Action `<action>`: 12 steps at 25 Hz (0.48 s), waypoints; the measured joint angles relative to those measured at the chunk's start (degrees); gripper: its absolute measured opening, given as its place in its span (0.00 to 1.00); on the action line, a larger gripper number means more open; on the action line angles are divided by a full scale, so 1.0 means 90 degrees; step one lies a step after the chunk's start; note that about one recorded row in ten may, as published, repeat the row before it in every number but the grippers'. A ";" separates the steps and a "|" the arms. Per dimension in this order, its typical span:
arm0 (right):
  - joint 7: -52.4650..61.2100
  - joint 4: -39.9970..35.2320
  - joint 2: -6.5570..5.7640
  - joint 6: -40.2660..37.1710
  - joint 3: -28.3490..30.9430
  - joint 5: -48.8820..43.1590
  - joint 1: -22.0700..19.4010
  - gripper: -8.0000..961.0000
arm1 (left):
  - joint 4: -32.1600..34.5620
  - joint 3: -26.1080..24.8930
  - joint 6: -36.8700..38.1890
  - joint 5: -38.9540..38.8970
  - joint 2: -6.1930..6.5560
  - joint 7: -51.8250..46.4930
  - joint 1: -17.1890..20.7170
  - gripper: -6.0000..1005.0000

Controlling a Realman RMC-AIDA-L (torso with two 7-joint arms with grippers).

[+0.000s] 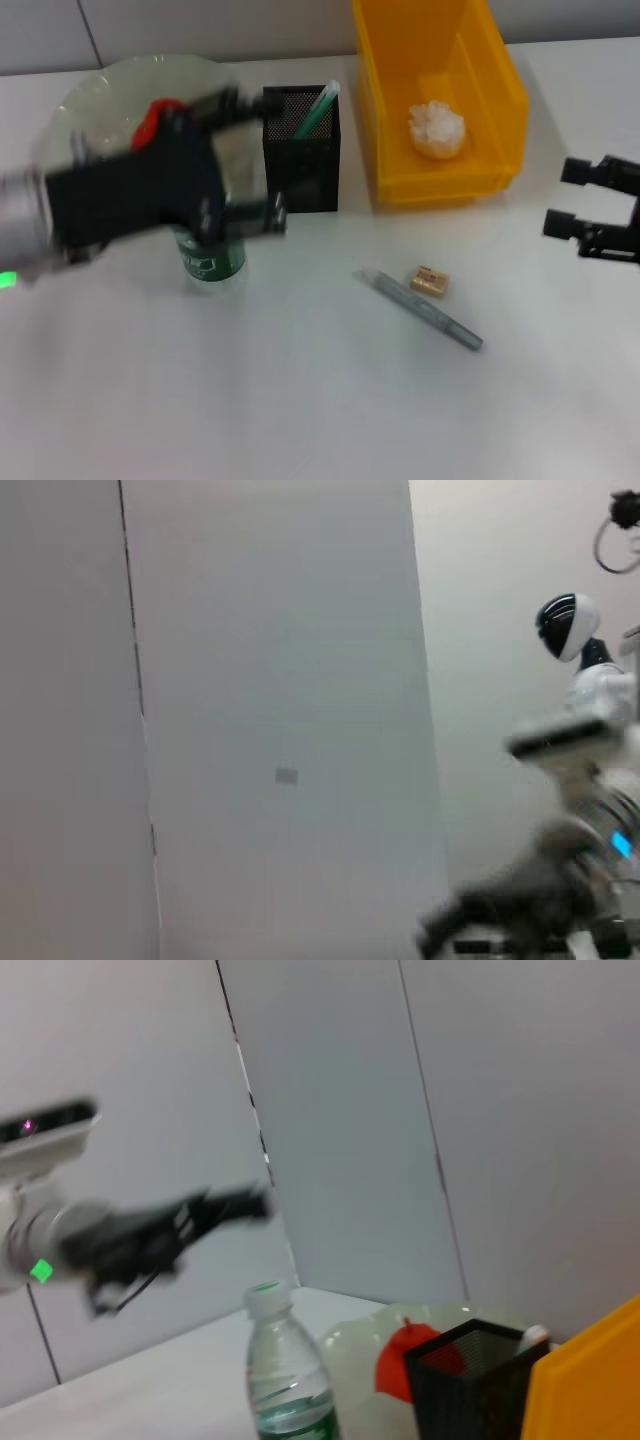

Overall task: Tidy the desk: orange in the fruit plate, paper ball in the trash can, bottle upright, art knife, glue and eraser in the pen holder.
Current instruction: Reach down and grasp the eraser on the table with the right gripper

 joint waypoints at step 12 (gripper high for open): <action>0.3760 -0.3706 0.0115 -0.0247 -0.0239 -0.2041 0.0790 0.88 | -0.2309 -0.0341 0.0265 0.0038 0.0031 0.2125 0.0677 0.84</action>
